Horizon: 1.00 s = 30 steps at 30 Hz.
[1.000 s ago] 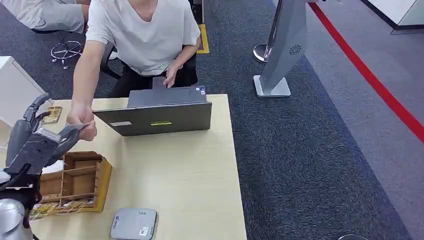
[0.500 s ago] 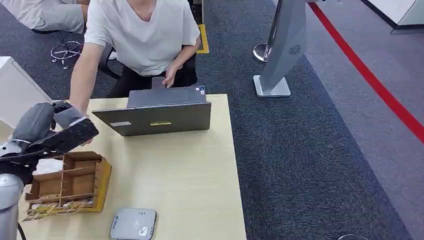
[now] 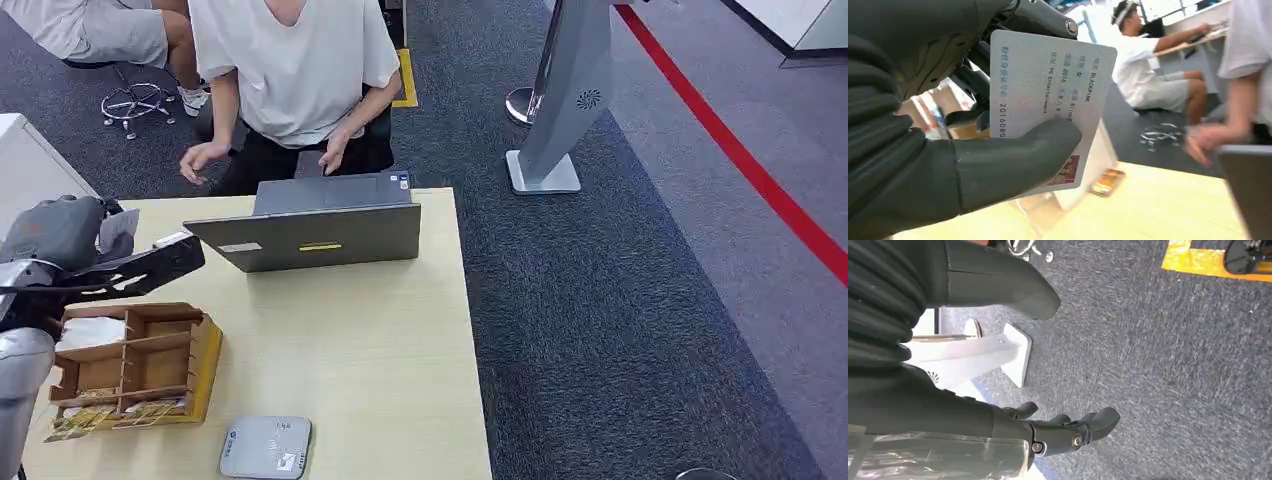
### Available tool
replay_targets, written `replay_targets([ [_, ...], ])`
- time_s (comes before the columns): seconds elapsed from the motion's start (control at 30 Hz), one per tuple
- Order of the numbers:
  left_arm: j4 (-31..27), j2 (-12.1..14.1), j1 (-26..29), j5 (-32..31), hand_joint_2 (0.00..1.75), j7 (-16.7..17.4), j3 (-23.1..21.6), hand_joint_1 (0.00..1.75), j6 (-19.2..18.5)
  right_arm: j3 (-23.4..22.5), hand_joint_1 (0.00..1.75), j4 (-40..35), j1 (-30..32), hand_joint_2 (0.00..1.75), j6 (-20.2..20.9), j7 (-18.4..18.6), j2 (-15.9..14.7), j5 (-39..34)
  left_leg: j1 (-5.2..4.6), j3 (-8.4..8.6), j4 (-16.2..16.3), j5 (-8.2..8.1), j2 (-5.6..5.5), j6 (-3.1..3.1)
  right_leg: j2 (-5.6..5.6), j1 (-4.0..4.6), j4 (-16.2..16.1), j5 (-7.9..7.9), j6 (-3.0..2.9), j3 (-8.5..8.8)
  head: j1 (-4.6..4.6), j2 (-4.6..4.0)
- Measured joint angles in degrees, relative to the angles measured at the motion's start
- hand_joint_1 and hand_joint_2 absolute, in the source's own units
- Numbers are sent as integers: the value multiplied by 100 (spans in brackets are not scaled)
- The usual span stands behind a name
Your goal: Pass the card to the sensor for recognition and then transmit it.
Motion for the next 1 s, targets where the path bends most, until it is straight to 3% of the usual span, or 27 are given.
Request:
replay_targets([
  [0.1, -9, 17, -27, -240, 175, -99, -120, 175, 86, 0, 0, 9, 7, 175, 13, 59, 2, -72, 0, 0, 0, 0, 0, -1, 1, 0, 1, 0, 0, -1, -2, 0],
  [0.27, -276, -26, 240, -279, 175, -1030, -284, 175, 1173, 55, 0, -39, 88, 175, -79, 297, 7, -385, -1, -1, -1, 0, 1, -2, 5, -1, 2, 0, -1, -2, -2, 0],
  [0.33, -438, -72, 486, -408, 175, -1424, -369, 175, 1621, 129, 0, -76, 165, 175, -157, 308, 9, -561, -2, -2, -1, -2, 1, -3, 6, -1, 1, -1, -1, -4, -2, 0],
  [0.53, -1253, -208, 1669, -603, 175, -2038, -597, 175, 2562, 516, 0, -553, 560, 175, -149, 540, 11, -958, -2, -5, -7, -10, 9, -7, 14, -1, 0, -6, -3, -12, -2, 0],
  [0.67, -1515, -190, 2415, -732, 175, -2186, -739, 175, 2876, 658, 0, -713, 680, 175, -160, 538, 11, -951, -1, -6, -8, -10, 7, -7, 10, -1, -1, -11, -4, -13, -2, 0],
  [0.8, -1539, -96, 2981, -714, 175, -2197, -769, 175, 2848, 708, 0, -763, 697, 175, -164, 501, 11, -903, -1, -4, -11, -9, 7, -8, 10, 0, 1, -11, -4, -13, -2, 0],
  [1.0, -1429, 61, 3578, -948, 175, -1834, -769, 175, 2689, 691, 0, -745, 650, 175, -94, 347, 11, -704, 0, -4, -12, -7, 4, -11, 6, 0, 4, -11, -5, -12, -2, 0],
])
